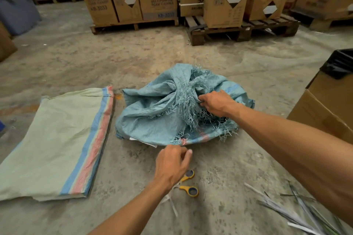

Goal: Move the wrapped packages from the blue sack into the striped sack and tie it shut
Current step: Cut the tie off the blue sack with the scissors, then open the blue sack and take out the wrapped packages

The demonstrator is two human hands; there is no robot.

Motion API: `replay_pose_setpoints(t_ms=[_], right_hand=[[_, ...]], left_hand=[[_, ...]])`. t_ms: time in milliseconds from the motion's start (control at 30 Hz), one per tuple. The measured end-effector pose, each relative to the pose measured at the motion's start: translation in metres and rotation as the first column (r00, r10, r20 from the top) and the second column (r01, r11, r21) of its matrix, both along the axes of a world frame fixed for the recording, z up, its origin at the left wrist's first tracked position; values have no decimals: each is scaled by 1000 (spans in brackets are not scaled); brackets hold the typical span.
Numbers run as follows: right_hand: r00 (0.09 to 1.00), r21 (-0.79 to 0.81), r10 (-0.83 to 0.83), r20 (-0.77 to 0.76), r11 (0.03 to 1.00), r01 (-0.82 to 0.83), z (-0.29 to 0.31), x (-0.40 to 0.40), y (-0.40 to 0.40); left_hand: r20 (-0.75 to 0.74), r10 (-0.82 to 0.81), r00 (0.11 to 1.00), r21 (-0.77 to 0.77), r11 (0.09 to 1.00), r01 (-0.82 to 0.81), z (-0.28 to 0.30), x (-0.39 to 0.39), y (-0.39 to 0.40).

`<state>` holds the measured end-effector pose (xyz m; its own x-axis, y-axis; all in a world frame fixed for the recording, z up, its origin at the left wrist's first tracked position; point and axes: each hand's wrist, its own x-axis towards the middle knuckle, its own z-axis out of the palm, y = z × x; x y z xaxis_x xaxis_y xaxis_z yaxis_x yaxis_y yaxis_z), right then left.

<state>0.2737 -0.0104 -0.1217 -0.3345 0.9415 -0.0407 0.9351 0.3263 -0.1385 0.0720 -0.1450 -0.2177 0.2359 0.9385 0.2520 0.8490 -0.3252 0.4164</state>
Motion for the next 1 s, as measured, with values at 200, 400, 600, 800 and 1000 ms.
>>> replay_pose_setpoints(t_ms=[200,400,600,800,1000], right_hand=[[900,-225,-38,-434,972,-67,9,11,14],[905,-507,-97,-414,850,-142,21,16,16],[781,-720,-438,-444,694,-20,37,25,16],[240,-493,-633,-736,745,449,37,27,44],[257,-575,-683,-684,721,386,29,2,54]], left_hand=[[253,136,958,220,956,-194,61,11,82],[533,498,684,-539,823,-180,99,18,152],[521,389,759,-392,900,-192,98,16,157],[484,104,869,-15,994,-110,91,5,123],[137,-183,974,-179,962,206,73,-21,115]])
